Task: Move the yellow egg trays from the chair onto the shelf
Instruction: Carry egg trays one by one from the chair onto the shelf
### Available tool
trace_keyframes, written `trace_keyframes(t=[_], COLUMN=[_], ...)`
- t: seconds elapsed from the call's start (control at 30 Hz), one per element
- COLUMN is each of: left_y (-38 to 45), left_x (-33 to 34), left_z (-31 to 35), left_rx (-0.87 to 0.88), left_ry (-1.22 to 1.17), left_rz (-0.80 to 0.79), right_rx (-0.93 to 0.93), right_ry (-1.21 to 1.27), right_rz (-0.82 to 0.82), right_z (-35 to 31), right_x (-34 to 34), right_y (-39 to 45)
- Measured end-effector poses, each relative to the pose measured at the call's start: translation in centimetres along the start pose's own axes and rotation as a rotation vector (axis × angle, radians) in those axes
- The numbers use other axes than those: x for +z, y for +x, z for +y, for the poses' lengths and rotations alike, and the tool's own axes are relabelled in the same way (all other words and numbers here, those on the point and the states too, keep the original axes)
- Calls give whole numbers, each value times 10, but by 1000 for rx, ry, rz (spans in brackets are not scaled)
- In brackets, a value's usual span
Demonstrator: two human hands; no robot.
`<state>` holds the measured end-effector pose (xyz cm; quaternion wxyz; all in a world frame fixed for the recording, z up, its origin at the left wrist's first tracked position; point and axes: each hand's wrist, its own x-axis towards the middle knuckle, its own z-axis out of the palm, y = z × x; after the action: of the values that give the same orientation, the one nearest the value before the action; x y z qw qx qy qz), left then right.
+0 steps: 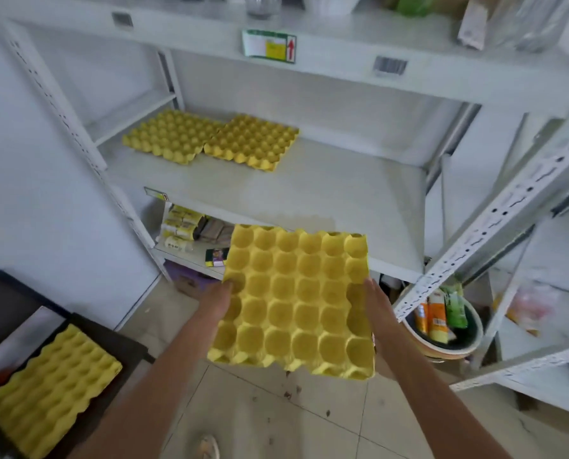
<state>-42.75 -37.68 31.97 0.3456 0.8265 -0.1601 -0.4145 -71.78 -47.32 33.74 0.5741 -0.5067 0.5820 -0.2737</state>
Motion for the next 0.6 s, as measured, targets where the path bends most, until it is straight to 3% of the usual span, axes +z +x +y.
trace_keyframes(t=[0.3, 0.47, 0.6], left_y=[-13, 11, 28], left_x=[10, -27, -68], left_z=[14, 30, 44], left_rx=[-70, -148, -53], left_ry=[-51, -127, -228], left_rz=[25, -52, -179], right_rx=[27, 43, 92], right_ry=[75, 98, 113], right_rz=[31, 84, 68], right_z=[7, -1, -15], right_x=[-6, 33, 67], right_y=[6, 18, 37])
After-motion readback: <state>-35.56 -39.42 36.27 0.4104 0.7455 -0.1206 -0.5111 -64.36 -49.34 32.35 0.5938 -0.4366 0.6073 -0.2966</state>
